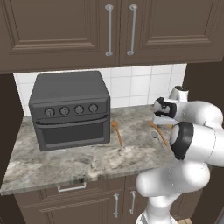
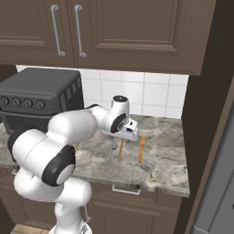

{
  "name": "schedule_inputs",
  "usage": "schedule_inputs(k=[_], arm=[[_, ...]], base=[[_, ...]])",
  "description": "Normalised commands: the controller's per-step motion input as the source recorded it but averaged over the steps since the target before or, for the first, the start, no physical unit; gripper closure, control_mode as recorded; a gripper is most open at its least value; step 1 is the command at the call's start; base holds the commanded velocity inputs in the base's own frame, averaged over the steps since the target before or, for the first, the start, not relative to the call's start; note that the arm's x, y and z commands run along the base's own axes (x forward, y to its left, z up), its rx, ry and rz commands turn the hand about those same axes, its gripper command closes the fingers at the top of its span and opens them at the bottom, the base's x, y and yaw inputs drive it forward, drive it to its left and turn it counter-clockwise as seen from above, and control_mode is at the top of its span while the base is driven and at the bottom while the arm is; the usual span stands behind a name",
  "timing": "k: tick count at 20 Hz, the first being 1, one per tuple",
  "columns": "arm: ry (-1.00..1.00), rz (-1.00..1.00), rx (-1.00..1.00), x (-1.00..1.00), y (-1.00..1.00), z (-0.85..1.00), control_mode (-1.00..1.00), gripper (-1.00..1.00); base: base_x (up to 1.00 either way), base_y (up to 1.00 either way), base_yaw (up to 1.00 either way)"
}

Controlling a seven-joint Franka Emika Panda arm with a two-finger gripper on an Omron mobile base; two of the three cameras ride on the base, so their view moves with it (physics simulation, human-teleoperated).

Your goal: Organize the utensils by type. Pick up the wooden spoons from the counter and place them in the open cabinet. Then pick up the metallic utensils from the counter and place them in the open drawer.

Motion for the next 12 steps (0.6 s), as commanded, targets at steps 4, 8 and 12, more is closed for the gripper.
schedule_inputs(k=[4, 8, 12], arm=[[0.04, 0.00, 0.00, 0.50, 0.00, -0.29, -1.00, -1.00], [0.00, 0.00, 0.00, 0.34, 0.00, -0.26, -1.00, -1.00], [0.02, 0.00, 0.00, 0.40, -0.03, -0.27, -1.00, -1.00]], base=[[0.00, 0.00, 0.00], [0.00, 0.00, 0.00], [0.00, 0.00, 0.00]])
